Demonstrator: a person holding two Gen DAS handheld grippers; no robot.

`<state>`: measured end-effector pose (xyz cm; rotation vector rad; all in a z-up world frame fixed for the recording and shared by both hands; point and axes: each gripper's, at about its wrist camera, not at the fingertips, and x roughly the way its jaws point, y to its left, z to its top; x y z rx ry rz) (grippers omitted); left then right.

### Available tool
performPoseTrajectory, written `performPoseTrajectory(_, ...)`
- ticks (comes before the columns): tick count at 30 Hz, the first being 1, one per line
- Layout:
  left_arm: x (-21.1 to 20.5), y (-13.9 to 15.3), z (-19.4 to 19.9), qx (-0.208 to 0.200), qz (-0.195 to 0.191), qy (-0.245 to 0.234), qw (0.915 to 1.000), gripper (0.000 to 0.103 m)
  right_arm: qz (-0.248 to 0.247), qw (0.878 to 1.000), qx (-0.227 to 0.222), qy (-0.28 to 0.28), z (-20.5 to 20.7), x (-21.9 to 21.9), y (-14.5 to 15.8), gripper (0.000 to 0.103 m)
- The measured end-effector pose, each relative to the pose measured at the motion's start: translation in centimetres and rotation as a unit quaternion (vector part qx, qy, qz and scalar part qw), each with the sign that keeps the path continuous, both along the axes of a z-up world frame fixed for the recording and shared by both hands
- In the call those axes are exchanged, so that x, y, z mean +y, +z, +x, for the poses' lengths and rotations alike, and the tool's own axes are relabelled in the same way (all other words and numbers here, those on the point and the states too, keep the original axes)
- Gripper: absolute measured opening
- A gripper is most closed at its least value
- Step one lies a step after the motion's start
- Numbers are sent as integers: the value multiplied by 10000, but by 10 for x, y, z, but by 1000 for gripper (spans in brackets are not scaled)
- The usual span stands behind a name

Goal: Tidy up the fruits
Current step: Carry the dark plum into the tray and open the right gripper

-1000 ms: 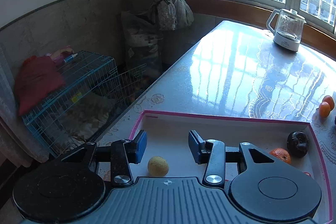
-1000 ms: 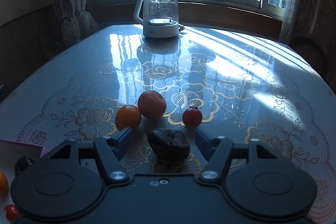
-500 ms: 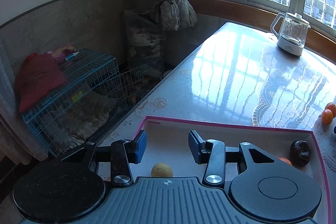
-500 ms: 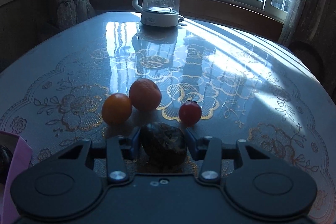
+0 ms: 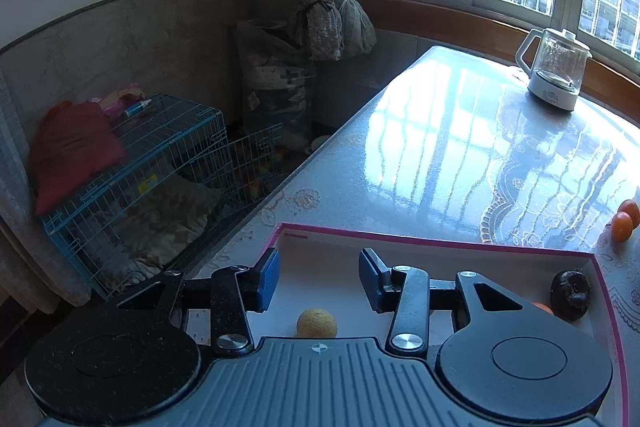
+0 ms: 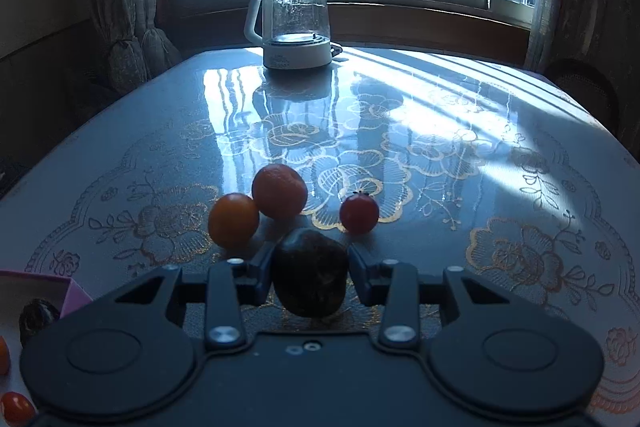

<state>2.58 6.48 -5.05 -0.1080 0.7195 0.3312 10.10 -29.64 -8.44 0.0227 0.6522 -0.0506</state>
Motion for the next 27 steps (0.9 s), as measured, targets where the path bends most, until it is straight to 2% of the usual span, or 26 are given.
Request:
performPoseTrajectory(8,1,1,-3,-50,-30,13,10000,44,364,9986,-148,353,-27,19,20,38)
performPoseTrajectory(13,3,2,-5,-72,-48,17,10000,44,656,9938,-191,878,-46,46,39,38)
performPoseTrajectory(19,4,4,-10,-100,-54,17,9999,44,1100,9796,69,1682,-62,92,47,38)
performPoseTrajectory(24,9,6,-13,-126,-53,58,9999,44,1087,9659,363,2321,-72,132,39,39)
performPoseTrajectory(27,11,6,-15,-127,-63,93,9999,44,982,9615,381,2537,-78,148,36,41)
